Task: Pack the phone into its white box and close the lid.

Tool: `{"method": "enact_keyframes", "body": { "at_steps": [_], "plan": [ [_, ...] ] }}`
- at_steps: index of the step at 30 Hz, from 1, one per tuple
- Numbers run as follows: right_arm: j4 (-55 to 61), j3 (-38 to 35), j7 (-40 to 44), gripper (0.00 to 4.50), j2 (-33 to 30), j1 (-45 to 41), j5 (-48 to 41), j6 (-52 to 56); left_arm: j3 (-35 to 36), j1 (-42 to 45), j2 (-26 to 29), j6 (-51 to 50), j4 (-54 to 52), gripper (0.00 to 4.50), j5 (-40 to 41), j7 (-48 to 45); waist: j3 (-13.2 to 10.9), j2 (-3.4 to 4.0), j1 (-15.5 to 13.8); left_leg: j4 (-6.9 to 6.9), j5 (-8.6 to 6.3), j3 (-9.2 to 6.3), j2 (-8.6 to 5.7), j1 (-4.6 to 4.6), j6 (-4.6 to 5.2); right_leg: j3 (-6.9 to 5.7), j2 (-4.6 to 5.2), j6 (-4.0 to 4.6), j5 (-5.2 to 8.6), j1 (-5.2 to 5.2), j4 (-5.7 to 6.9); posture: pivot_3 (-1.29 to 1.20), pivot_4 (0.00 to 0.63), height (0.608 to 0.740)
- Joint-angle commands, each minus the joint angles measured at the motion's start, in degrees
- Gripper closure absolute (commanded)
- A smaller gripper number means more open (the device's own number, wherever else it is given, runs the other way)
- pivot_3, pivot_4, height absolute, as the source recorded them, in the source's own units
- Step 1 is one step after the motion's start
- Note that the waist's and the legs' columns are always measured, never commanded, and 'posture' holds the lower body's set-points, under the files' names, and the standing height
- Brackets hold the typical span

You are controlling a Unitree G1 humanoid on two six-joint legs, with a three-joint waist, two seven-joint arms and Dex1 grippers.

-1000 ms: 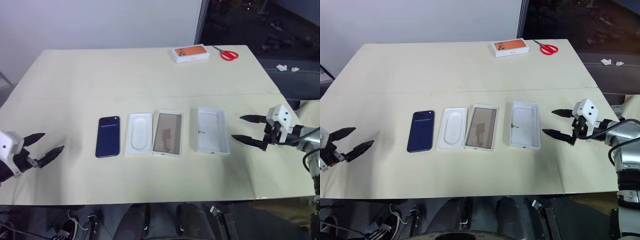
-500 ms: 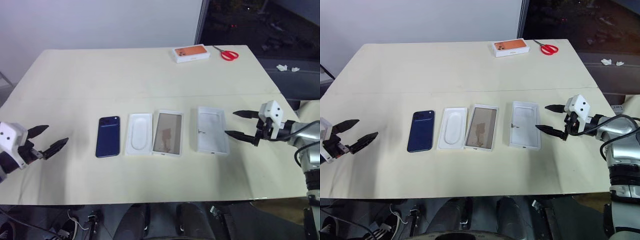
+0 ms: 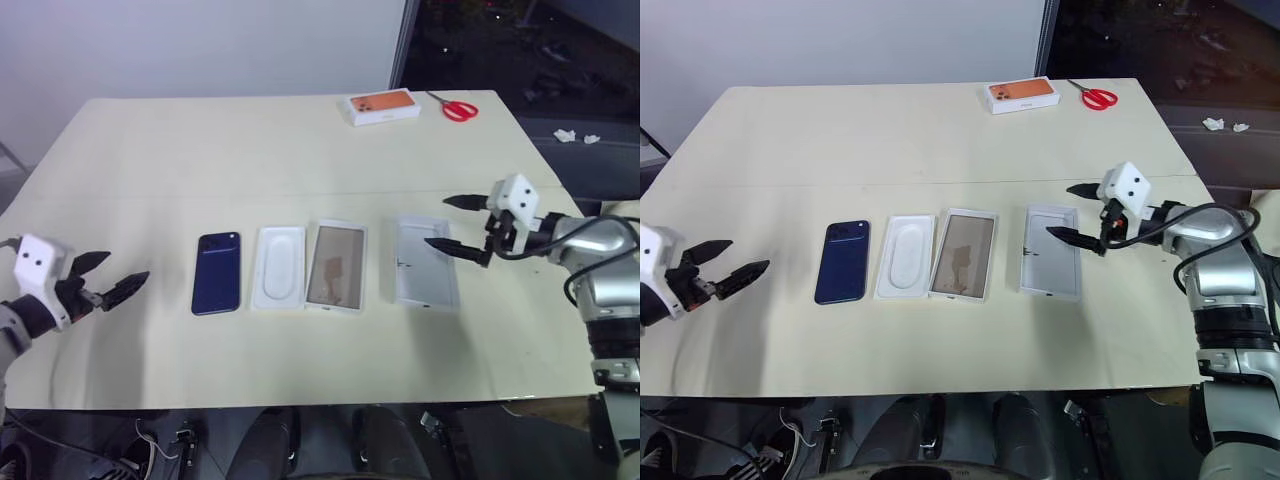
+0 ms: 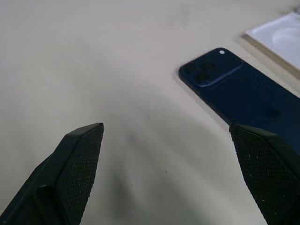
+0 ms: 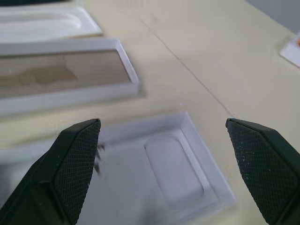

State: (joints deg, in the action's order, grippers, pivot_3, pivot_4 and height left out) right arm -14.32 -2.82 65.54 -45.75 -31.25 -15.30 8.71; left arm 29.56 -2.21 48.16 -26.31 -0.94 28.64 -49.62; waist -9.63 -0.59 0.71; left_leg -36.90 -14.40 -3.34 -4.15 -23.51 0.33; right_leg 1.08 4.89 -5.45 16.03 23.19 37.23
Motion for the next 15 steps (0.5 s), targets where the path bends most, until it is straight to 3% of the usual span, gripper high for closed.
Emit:
{"method": "enact_keyframes", "body": {
  "at_steps": [1, 11, 15],
  "plan": [
    [5.0, 2.0, -1.1, 0.02, 0.2, -1.6, 1.6, 1.6, 0.7, 1.3, 0.6, -7.2, -5.5, 0.0, 5.6, 0.4, 0.0, 0.01, 0.0, 0.0, 0.0, 0.01, 0.0, 0.0, 0.0, 0.0, 0.0, 0.0, 0.0, 0.01, 0.0, 0.0, 0.15, 0.74],
    [13.3, 7.9, -2.3, 0.02, 3.8, -2.9, 2.9, 5.9, -3.5, 9.3, -5.0, -24.0, -14.9, 0.0, 11.5, 14.4, 0.0, -0.01, 0.0, -0.05, 0.0, 0.0, -0.01, 0.0, -0.01, 0.0, -0.02, -0.01, 0.0, -0.01, 0.02, 0.0, 0.15, 0.74],
    [18.8, 8.8, 0.1, 0.02, 5.5, -2.1, -2.3, 12.4, -5.4, 14.5, -11.0, -32.8, -15.7, 0.0, 14.5, 23.3, 0.0, -0.02, -0.1, -0.09, 0.01, -0.02, -0.02, 0.0, -0.01, 0.0, -0.05, -0.01, -0.01, -0.02, 0.06, 0.0, 0.15, 0.74]
  ]
}}
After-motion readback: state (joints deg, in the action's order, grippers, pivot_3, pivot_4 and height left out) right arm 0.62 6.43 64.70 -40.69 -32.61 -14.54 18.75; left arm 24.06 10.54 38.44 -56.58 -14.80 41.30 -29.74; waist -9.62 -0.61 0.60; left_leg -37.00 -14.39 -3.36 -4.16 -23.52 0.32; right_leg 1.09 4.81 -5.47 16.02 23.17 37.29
